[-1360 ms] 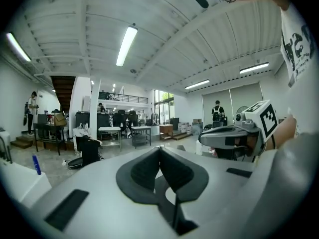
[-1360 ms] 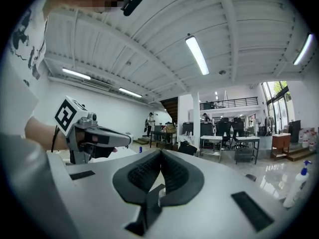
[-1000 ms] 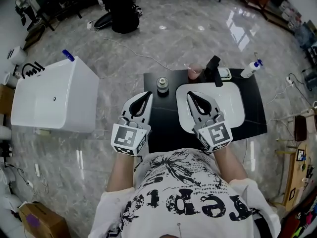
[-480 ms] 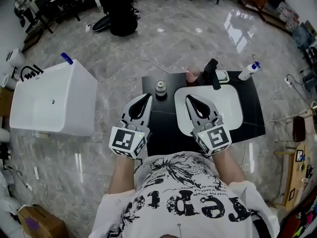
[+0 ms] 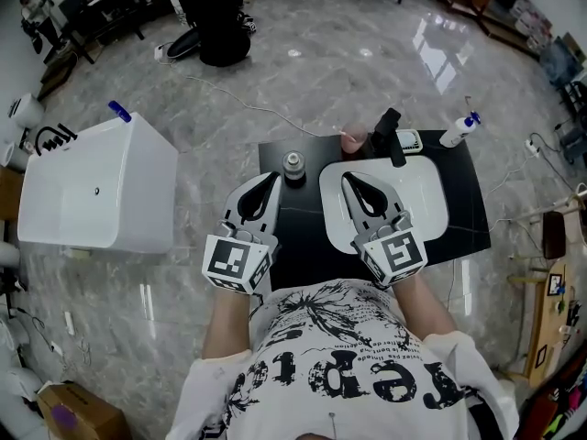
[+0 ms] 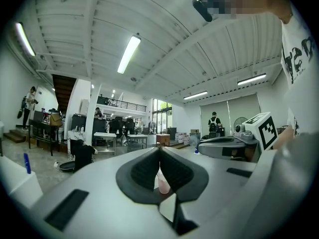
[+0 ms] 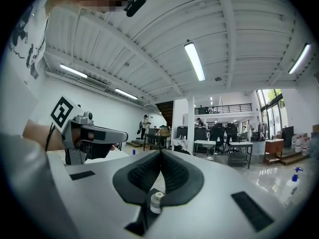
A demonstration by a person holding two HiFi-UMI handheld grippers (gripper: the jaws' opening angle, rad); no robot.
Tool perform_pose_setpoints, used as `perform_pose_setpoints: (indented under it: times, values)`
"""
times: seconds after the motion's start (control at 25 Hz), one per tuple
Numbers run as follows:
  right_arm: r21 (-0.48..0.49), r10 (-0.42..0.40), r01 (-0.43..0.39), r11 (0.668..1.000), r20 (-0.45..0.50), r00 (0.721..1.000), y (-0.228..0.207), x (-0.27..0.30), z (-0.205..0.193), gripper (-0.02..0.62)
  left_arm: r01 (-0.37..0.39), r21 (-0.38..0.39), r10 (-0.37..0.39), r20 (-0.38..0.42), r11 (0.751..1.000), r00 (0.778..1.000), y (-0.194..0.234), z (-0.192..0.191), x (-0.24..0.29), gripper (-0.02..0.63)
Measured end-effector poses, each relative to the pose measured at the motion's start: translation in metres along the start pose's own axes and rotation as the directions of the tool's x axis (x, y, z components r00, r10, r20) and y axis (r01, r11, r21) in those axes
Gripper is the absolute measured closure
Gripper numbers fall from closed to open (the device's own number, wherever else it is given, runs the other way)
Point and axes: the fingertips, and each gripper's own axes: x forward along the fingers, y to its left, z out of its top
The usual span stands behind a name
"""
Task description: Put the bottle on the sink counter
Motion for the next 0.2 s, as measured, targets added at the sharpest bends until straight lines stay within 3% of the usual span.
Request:
perform_pose_setpoints:
  times: [0.2]
  values:
    - [0.002,-0.009,0.009,1.000,0.008,1.000,-0.0103,0.0056,0.0041,0.583,-0.002,0.018,0.002,0.006,1.000,1.000,0.0018,0.0060,0.0108,0.592]
